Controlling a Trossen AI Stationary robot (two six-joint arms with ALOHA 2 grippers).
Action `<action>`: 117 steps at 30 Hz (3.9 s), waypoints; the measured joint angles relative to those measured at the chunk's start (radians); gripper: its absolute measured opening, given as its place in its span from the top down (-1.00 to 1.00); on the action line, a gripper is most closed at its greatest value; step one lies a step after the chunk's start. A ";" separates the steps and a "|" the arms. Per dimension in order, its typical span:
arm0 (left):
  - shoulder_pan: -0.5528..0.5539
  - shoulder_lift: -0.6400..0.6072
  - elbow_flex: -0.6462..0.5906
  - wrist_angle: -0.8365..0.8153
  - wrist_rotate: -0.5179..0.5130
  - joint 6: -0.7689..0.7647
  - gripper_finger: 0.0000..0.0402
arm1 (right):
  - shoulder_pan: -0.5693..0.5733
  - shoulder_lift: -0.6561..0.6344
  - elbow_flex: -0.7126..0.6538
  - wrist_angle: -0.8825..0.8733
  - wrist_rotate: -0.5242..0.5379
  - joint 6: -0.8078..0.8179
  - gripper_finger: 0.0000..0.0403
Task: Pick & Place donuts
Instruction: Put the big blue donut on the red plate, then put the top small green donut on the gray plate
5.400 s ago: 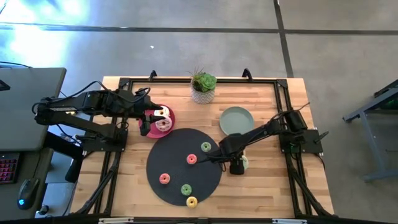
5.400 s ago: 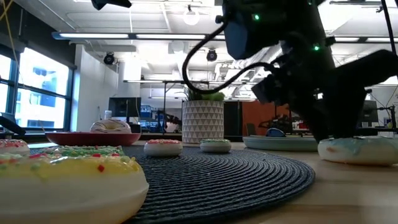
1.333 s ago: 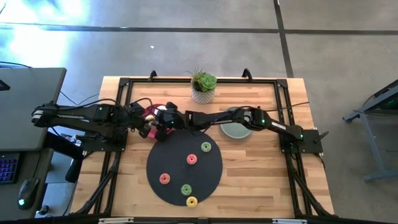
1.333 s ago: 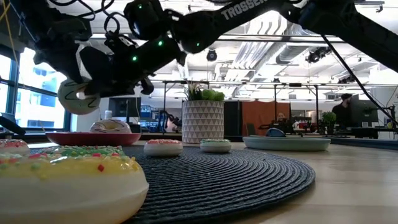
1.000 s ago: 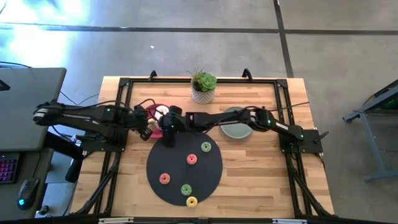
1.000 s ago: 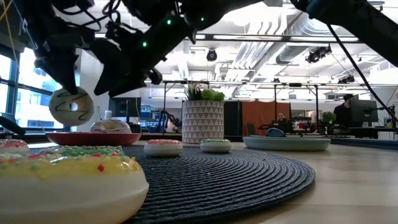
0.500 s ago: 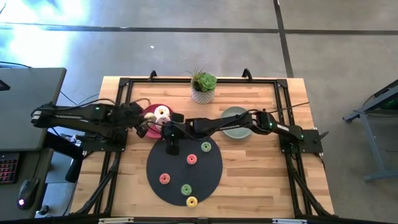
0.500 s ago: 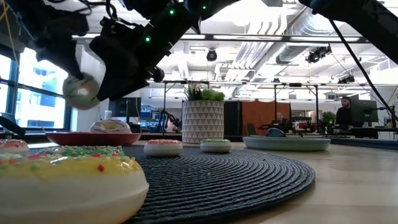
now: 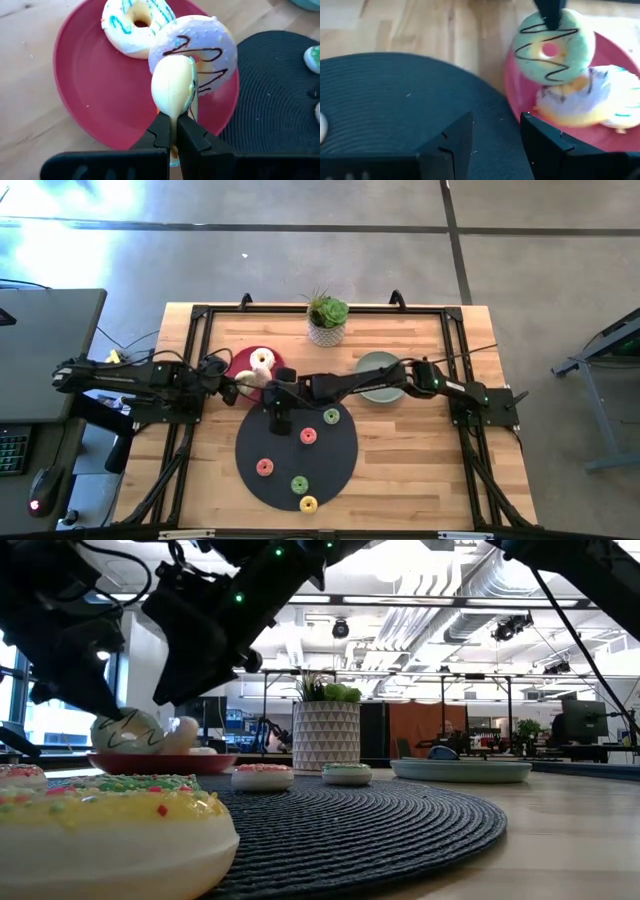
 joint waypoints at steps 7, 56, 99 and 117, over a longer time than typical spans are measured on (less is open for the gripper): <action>0.000 -0.005 -0.008 -0.007 0.003 -0.037 1.00 | 0.017 0.000 0.000 -0.006 -0.015 0.000 0.23; -0.001 0.107 0.132 0.292 0.043 0.293 0.23 | 0.048 -0.132 0.000 -0.468 0.024 -0.088 0.23; -0.002 0.374 0.131 0.491 0.092 0.392 0.23 | 0.038 -0.225 -0.384 -0.610 0.051 0.066 0.94; -0.001 0.373 0.131 0.504 0.091 0.390 0.23 | -0.133 -0.587 -0.749 -0.747 0.314 0.240 0.96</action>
